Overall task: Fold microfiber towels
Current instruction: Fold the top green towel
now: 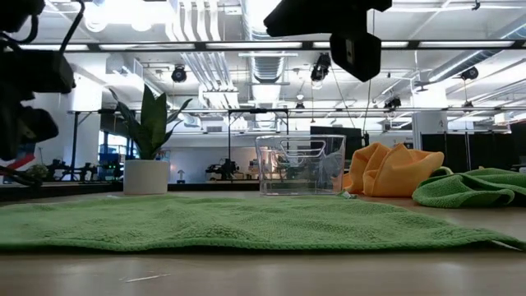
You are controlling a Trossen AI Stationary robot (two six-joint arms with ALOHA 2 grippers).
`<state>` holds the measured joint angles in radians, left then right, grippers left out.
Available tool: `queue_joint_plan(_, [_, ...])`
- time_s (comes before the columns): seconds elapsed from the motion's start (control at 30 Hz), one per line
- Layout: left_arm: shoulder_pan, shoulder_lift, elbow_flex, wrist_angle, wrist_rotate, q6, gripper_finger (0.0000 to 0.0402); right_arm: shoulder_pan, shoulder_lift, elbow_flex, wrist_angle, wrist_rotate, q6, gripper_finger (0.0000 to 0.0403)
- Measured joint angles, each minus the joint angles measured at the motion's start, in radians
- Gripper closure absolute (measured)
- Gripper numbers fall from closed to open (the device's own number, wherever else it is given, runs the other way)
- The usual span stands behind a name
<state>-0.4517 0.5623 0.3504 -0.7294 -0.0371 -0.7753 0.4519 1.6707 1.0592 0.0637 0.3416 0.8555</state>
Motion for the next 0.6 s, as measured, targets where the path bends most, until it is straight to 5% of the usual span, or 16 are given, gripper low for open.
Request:
queue_joint_plan(0.23, [0.036, -0.079, -0.024, 0.014, -0.053, -0.120, 0.0358, -0.007, 0.000, 0.000, 0.001, 0.000, 0.005, 0.0380])
queue_joint_plan(0.6, [0.191, -0.023, -0.075, 0.025, -0.019, -0.466, 0.0145, -0.008, 0.000, 0.000, 0.005, 0.000, 0.027, 0.0380])
